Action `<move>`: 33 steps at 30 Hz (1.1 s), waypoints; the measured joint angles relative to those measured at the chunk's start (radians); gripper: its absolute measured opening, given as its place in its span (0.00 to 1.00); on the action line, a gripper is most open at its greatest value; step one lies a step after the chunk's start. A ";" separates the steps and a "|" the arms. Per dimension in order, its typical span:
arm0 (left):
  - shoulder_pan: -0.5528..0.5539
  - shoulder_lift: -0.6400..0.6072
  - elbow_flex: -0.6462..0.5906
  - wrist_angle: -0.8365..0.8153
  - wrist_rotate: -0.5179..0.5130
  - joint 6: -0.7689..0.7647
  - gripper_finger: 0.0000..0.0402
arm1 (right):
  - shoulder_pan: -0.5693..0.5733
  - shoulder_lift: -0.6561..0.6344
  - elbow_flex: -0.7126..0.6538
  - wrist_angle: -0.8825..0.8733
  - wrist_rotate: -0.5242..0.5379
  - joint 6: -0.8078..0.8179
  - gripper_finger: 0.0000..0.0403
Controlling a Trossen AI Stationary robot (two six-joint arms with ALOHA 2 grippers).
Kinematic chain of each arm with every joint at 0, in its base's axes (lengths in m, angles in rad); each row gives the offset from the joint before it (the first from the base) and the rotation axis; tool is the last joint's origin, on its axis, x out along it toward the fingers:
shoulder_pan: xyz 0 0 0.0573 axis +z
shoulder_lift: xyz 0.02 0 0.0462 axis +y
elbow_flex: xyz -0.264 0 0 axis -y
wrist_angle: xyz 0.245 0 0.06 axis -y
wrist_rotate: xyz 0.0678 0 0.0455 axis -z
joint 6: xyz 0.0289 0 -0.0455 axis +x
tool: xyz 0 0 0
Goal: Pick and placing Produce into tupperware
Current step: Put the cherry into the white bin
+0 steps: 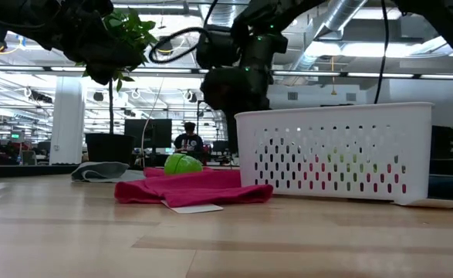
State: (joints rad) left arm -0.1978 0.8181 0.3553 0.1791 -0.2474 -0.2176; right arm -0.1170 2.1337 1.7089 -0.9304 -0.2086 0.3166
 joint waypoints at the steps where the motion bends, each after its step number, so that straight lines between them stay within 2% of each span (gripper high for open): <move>1: 0.000 0.000 0.000 -0.001 0.000 0.000 0.02 | 0.002 0.002 -0.001 -0.001 0.001 -0.001 0.40; 14: 0.000 0.000 0.000 -0.006 0.004 -0.001 0.02 | 0.004 0.015 0.002 0.056 0.002 -0.011 0.37; 33: 0.000 0.000 0.000 -0.009 0.005 -0.003 0.02 | 0.004 0.015 0.002 0.021 -0.004 -0.030 0.28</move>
State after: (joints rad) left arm -0.1978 0.8185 0.3553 0.1703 -0.2428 -0.2211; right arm -0.1127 2.1490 1.7111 -0.9090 -0.2122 0.2868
